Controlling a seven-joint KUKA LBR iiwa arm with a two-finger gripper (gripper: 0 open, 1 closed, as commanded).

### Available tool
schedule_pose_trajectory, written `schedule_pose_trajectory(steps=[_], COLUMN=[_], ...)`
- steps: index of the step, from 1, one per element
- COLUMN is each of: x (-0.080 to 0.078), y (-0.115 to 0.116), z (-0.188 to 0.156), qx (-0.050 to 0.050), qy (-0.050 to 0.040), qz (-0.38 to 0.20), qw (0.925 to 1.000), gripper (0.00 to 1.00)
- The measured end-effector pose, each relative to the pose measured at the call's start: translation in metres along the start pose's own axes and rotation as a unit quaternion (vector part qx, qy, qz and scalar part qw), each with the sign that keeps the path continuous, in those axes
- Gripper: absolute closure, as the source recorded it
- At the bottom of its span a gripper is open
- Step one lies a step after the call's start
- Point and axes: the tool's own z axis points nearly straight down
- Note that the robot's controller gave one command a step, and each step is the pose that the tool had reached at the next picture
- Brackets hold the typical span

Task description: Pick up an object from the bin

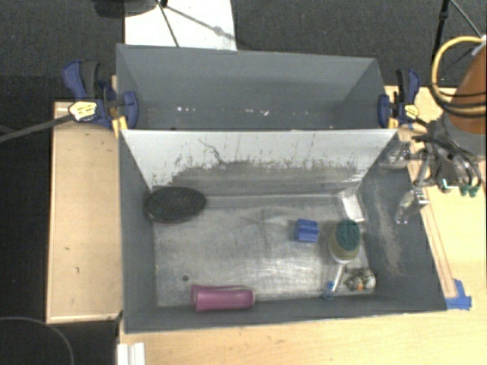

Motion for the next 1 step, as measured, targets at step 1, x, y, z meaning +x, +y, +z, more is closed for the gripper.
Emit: schedule_pose_trajectory(steps=[1], x=[0.0115], y=[0.0463], z=[0.1565], qx=[0.000], qy=[-0.0009], qz=[-0.078], qw=[0.9969], gripper=[0.00])
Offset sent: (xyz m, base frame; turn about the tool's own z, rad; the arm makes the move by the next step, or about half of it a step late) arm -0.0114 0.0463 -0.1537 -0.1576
